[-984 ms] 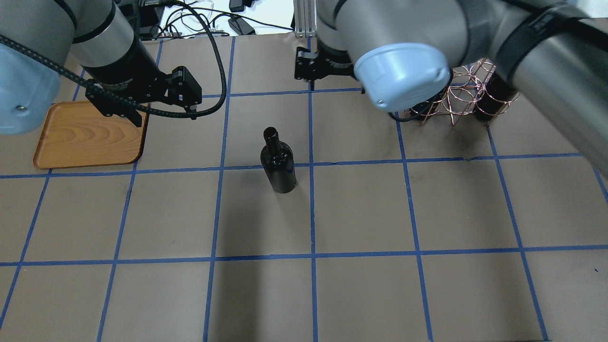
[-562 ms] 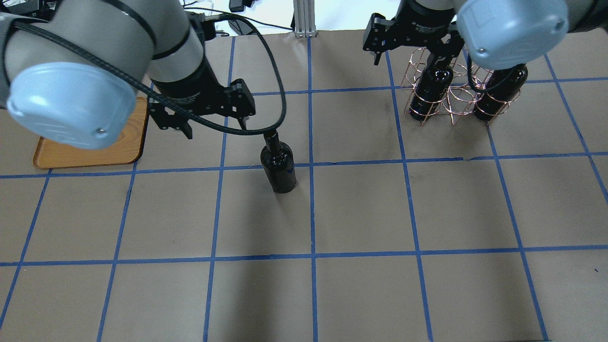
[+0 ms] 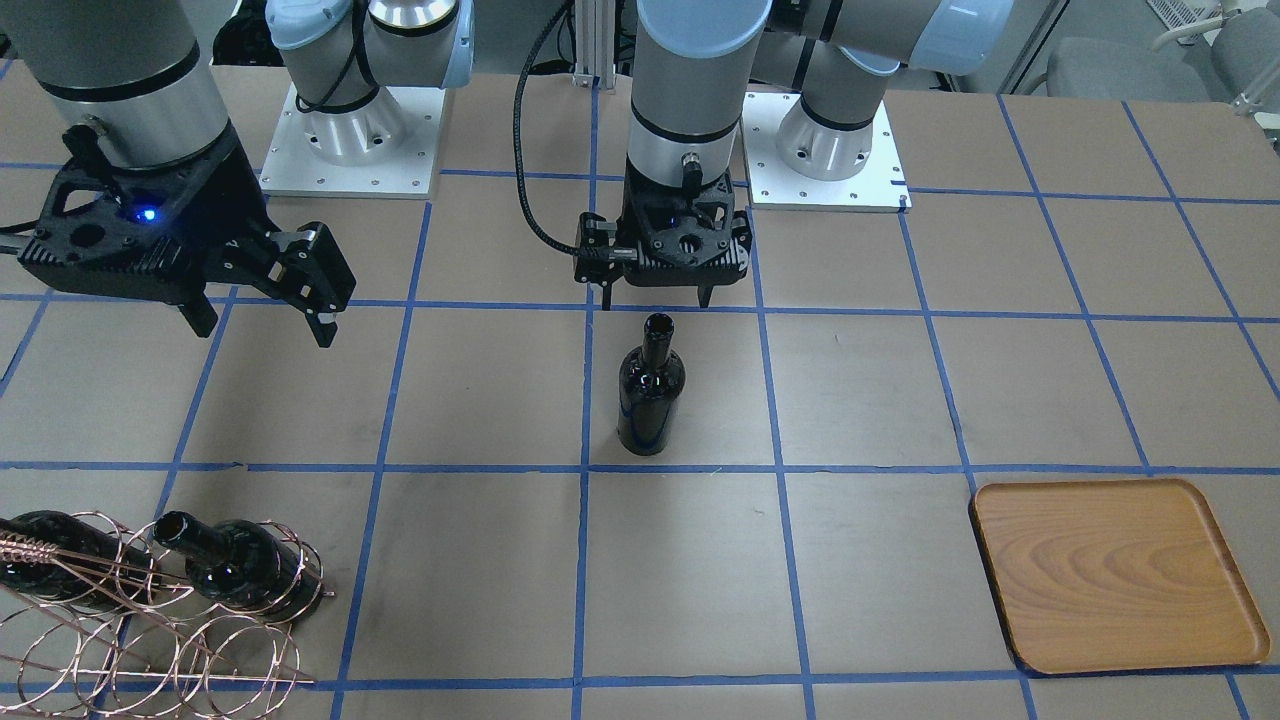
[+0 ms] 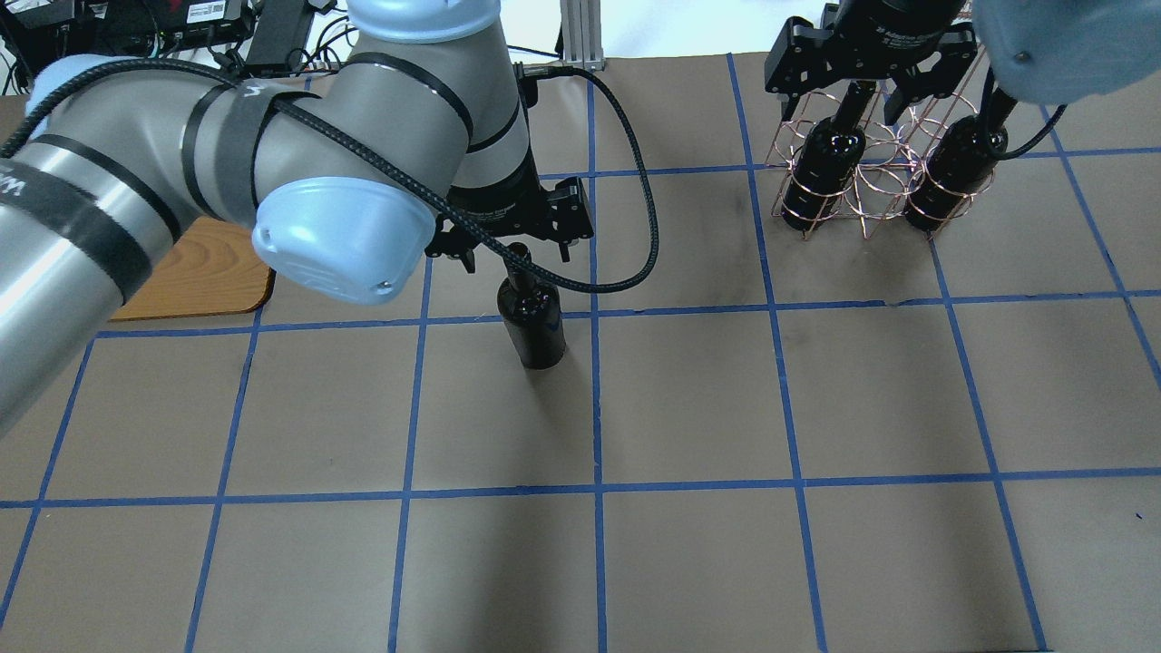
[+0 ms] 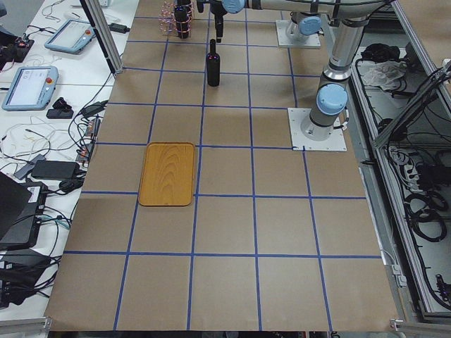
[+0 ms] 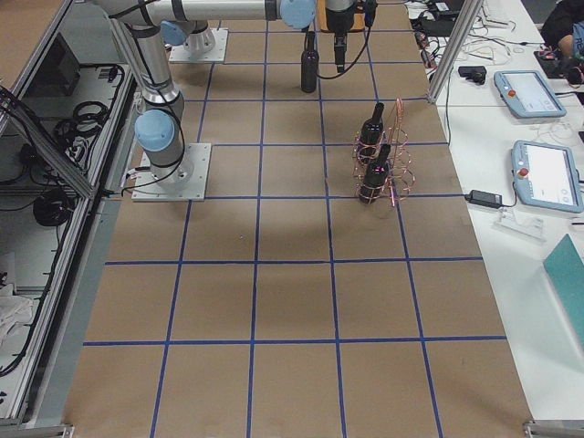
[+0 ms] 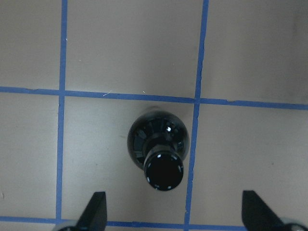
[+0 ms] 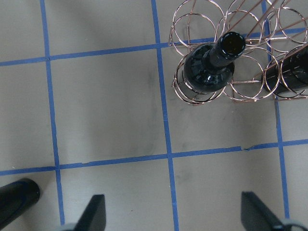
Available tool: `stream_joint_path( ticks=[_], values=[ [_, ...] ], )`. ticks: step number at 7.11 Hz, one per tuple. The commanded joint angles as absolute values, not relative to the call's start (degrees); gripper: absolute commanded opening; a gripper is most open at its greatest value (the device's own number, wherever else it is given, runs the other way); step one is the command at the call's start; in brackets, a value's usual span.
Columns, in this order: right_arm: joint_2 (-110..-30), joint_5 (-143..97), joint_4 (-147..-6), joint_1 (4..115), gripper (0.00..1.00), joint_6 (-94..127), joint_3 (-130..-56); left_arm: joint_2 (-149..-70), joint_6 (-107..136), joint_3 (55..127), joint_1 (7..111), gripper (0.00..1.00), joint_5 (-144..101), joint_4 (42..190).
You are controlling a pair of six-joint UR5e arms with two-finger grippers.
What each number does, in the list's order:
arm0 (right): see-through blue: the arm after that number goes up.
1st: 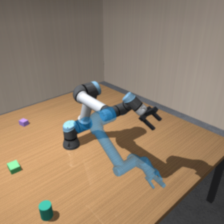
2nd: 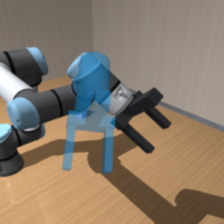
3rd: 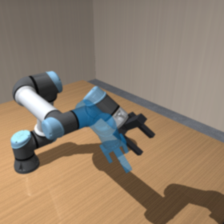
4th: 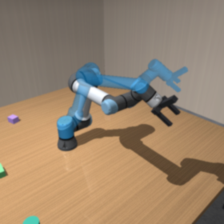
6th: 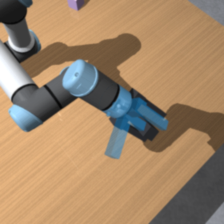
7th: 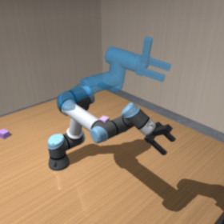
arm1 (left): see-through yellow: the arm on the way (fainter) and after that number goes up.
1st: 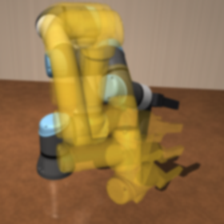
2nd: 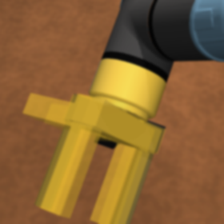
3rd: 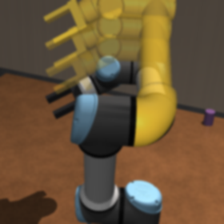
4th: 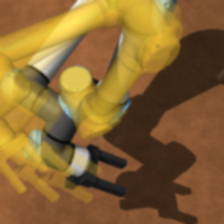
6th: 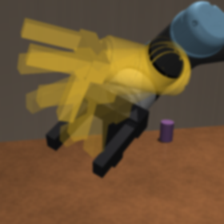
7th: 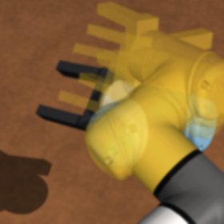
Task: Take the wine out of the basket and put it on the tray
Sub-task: 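Move the left gripper over the bottle neck while the right arm returns above the rack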
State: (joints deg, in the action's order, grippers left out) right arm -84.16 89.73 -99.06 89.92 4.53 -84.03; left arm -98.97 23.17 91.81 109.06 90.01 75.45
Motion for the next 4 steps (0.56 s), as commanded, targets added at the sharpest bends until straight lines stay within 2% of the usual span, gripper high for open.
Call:
stream_joint_path(
  ticks=[1,3,4],
  values=[
    [-84.3,89.5,-97.3,89.3,1.00,-1.0,-84.7,-101.1,22.5,91.9,108.8,1.00,90.6,73.9],
    [-84.4,89.6,-95.8,89.5,1.00,-8.4,-85.0,-101.0,22.5,93.3,107.1,0.98,90.4,73.7],
    [-84.4,89.6,-95.6,89.4,1.00,-8.4,-85.0,-101.1,22.5,93.6,107.0,0.82,90.4,73.7]
  ],
)
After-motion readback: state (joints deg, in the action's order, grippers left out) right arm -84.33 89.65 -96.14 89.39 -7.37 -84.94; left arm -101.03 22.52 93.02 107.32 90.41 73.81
